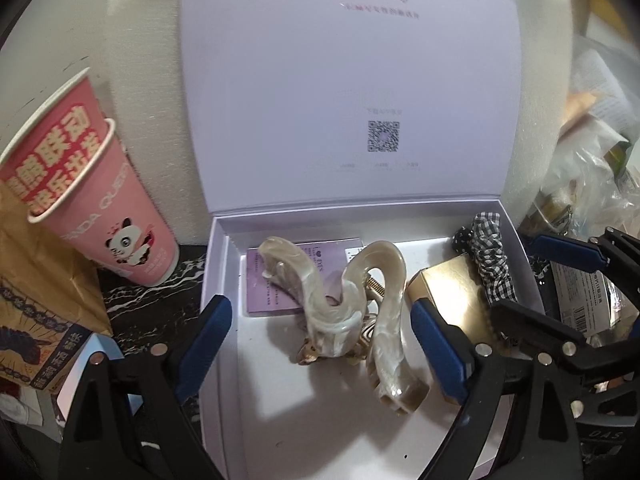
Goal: Organize rigid objects
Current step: 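Open the left gripper on the clip while the right gripper opens on the scrunchie, then withdraw both grippers up out of the gift box over the counter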
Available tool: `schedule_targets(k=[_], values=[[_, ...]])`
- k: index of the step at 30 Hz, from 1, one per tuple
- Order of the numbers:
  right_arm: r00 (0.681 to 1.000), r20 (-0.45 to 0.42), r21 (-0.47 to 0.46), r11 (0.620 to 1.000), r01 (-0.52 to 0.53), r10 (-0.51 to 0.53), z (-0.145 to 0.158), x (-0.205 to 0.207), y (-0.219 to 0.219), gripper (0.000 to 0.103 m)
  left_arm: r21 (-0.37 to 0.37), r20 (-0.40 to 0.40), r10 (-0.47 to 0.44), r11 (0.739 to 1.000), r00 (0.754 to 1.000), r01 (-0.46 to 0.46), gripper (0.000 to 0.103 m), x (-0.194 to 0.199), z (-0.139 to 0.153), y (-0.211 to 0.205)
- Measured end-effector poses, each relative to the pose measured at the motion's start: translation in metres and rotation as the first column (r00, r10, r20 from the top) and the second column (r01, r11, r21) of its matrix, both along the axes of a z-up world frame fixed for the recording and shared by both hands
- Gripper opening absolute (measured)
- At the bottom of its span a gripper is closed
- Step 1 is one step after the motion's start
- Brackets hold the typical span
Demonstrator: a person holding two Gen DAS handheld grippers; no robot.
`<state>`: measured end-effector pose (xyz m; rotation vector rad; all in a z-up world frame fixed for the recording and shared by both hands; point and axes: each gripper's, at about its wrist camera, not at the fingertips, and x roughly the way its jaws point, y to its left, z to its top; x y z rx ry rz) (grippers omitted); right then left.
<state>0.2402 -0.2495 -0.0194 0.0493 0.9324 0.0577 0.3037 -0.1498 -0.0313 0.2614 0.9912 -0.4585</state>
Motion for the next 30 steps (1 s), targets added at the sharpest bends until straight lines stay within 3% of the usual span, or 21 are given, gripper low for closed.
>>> schedule_targets(k=[7, 18, 19, 21, 30], values=[[0.999, 0.035, -0.02, 1.0, 0.018, -0.018, 0.02, -0.017, 0.0, 0.076, -0.018, 0.05, 0.014, 1.0, 0.999, -0.013, 0.092, -0.023, 0.025, 0.025], [0.987, 0.139, -0.092, 0.991, 0.095, -0.082, 0.06, -0.05, 0.002, 0.089, -0.05, 0.177, 0.044, 0.998, 0.983, -0.036, 0.092, -0.067, 0.09, 0.052], [0.986, 0.145, -0.083, 0.992, 0.096, -0.083, 0.062, -0.051, 0.003, 0.089, -0.054, 0.183, 0.046, 0.998, 0.982, -0.036, 0.093, -0.072, 0.093, 0.056], [0.982, 0.161, -0.054, 0.993, 0.105, -0.095, 0.072, -0.06, 0.001, 0.089, -0.064, 0.198, 0.049, 0.997, 0.979, -0.037, 0.103, -0.081, 0.104, 0.062], [0.962, 0.252, -0.07, 0.989, 0.13, -0.108, 0.104, -0.093, 0.01, 0.09, -0.091, 0.28, 0.053, 0.995, 0.959, -0.029, 0.103, -0.113, 0.127, 0.061]])
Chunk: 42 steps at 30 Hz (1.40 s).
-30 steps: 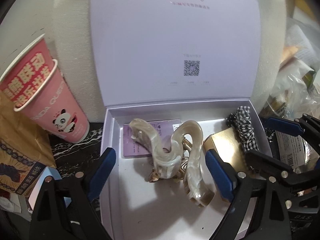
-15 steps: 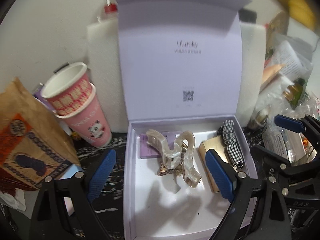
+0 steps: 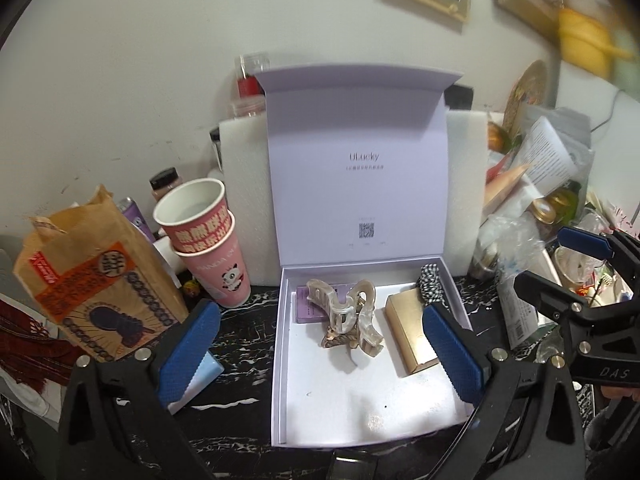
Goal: Organize rigid objects
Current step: 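Withdraw both grippers up out of the gift box over the counter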
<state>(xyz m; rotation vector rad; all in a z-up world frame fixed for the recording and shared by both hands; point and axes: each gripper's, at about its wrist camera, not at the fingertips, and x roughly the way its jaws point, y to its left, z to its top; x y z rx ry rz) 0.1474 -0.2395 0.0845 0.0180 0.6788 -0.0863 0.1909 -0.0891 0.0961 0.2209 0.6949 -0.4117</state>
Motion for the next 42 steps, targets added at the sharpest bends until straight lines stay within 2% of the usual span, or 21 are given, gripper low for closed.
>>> schedule_targets(k=[9, 20, 29, 42], values=[[0.998, 0.062, -0.006, 1.0, -0.006, 0.007, 0.024, -0.039, 0.008, 0.092, -0.005, 0.035, -0.023, 1.0, 0.999, 0.023, 0.103, -0.037, 0.017, 0.007], [0.997, 0.083, -0.01, 1.0, 0.011, -0.011, 0.029, -0.086, 0.017, 0.092, 0.019, 0.124, -0.027, 1.0, 0.992, 0.025, 0.103, -0.087, 0.025, 0.019], [0.998, 0.066, 0.006, 1.0, 0.011, -0.011, 0.019, -0.124, 0.024, 0.092, 0.014, 0.075, -0.048, 0.999, 0.996, 0.047, 0.103, -0.12, 0.011, 0.028], [1.0, 0.018, 0.05, 0.999, -0.01, 0.009, -0.014, -0.176, 0.027, 0.092, -0.001, -0.012, -0.088, 0.996, 0.996, 0.088, 0.103, -0.165, -0.023, 0.037]])
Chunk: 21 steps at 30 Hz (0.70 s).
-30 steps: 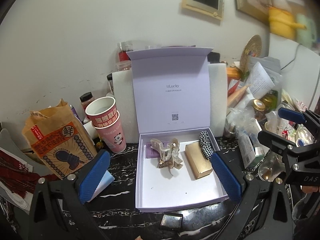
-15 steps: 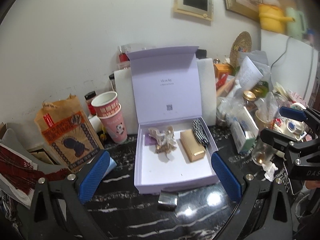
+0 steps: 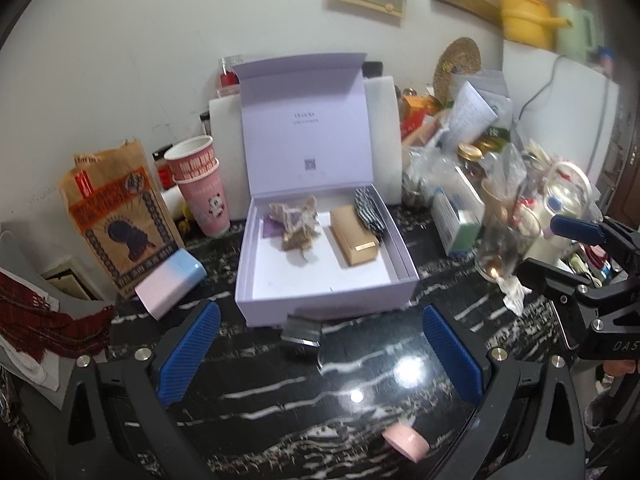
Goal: Organize rigid objects
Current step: 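Withdraw both grippers up out of the gift box over the counter, then grasp the pink round case on the counter with the left gripper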
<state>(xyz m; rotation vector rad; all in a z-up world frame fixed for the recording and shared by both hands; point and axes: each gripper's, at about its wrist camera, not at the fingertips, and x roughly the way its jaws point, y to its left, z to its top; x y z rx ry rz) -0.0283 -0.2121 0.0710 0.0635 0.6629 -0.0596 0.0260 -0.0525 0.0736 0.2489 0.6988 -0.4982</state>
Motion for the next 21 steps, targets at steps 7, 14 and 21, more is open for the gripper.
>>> schedule_targets(k=[7, 14, 21], values=[[0.999, -0.054, 0.061, 0.998, 0.01, -0.007, -0.025, -0.015, -0.008, 0.092, -0.026, -0.055, -0.035, 0.999, 0.998, 0.033, 0.103, -0.016, -0.022, 0.002], [0.996, -0.087, 0.08, 0.997, 0.01, -0.003, -0.049, -0.029, -0.01, 0.092, -0.037, -0.14, -0.088, 0.996, 0.986, 0.083, 0.103, -0.031, -0.056, -0.004], [0.99, -0.14, 0.098, 0.995, -0.002, 0.016, -0.075, -0.037, -0.009, 0.092, -0.009, -0.204, -0.147, 0.989, 0.968, 0.149, 0.103, -0.042, -0.095, -0.012]])
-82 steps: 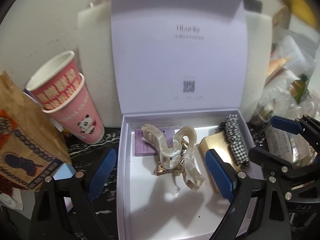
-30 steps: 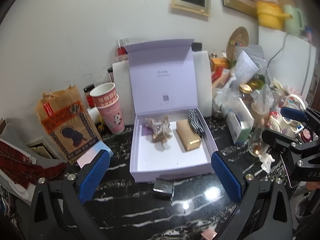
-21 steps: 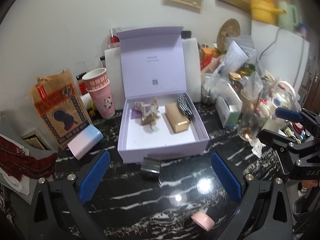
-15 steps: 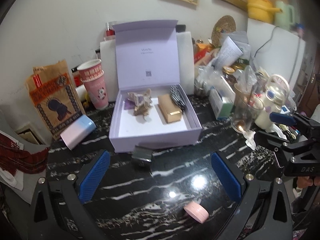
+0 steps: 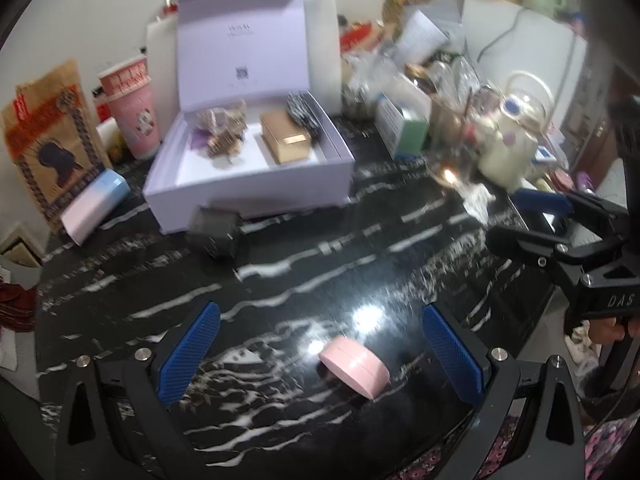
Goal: Organize rigid objects
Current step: 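Grasp the pink round case on the counter with the left gripper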
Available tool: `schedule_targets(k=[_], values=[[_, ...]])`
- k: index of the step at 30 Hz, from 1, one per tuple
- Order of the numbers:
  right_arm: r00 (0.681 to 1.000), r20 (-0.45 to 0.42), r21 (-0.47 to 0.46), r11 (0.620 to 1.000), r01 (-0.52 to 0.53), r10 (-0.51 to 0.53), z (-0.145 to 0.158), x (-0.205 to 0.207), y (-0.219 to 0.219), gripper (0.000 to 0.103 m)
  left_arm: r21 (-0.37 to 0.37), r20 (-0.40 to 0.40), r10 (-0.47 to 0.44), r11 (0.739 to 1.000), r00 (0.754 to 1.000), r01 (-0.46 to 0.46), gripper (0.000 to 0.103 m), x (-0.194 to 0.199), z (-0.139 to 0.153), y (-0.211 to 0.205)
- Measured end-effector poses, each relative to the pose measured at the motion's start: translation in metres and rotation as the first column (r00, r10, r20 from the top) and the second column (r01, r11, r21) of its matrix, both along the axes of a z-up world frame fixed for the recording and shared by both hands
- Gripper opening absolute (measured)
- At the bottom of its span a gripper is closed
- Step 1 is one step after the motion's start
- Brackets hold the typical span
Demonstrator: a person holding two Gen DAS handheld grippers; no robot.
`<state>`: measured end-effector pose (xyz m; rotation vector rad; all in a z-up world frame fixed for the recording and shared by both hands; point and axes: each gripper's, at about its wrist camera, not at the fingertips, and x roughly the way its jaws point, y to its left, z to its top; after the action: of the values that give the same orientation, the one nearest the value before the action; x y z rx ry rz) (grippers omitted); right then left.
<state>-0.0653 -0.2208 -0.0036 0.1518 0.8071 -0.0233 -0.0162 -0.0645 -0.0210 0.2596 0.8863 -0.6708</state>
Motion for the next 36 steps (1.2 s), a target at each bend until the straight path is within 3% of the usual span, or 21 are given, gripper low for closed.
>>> schedule_targets(k=[7, 16, 21, 29, 31, 33, 36], values=[[0.999, -0.038, 0.019, 1.0, -0.022, 0.023, -0.017, 0.002, 0.002, 0.092, -0.054, -0.091, -0.047, 0.998, 0.995, 0.042, 0.103, -0.001, -0.029, 0.003], [0.998, -0.068, 0.033, 0.999, -0.013, 0.015, -0.026, 0.013, -0.001, 0.092, -0.037, -0.041, -0.138, 0.99, 0.99, 0.136, 0.102, -0.01, -0.045, -0.011], [0.997, -0.079, 0.041, 0.999, -0.007, 0.01, -0.029, 0.017, -0.003, 0.092, -0.05, -0.038, -0.174, 0.984, 0.984, 0.172, 0.086, -0.007, -0.053, -0.014], [0.995, -0.101, 0.063, 0.998, -0.009, 0.015, -0.033, 0.023, -0.005, 0.092, -0.073, -0.062, -0.294, 0.954, 0.954, 0.29, 0.081, -0.004, -0.058, -0.016], [0.994, -0.106, 0.071, 0.997, -0.006, 0.013, -0.035, 0.024, -0.006, 0.092, -0.057, -0.076, -0.297, 0.954, 0.952, 0.294, 0.07, -0.001, -0.062, -0.016], [0.994, -0.109, 0.071, 0.997, -0.004, 0.011, -0.035, 0.025, -0.006, 0.092, -0.055, -0.061, -0.291, 0.956, 0.955, 0.288, 0.053, -0.001, -0.061, -0.014], [0.993, -0.116, 0.071, 0.997, -0.008, 0.017, -0.037, 0.027, -0.005, 0.092, -0.083, -0.069, -0.293, 0.954, 0.954, 0.288, 0.051, 0.002, -0.06, -0.009]])
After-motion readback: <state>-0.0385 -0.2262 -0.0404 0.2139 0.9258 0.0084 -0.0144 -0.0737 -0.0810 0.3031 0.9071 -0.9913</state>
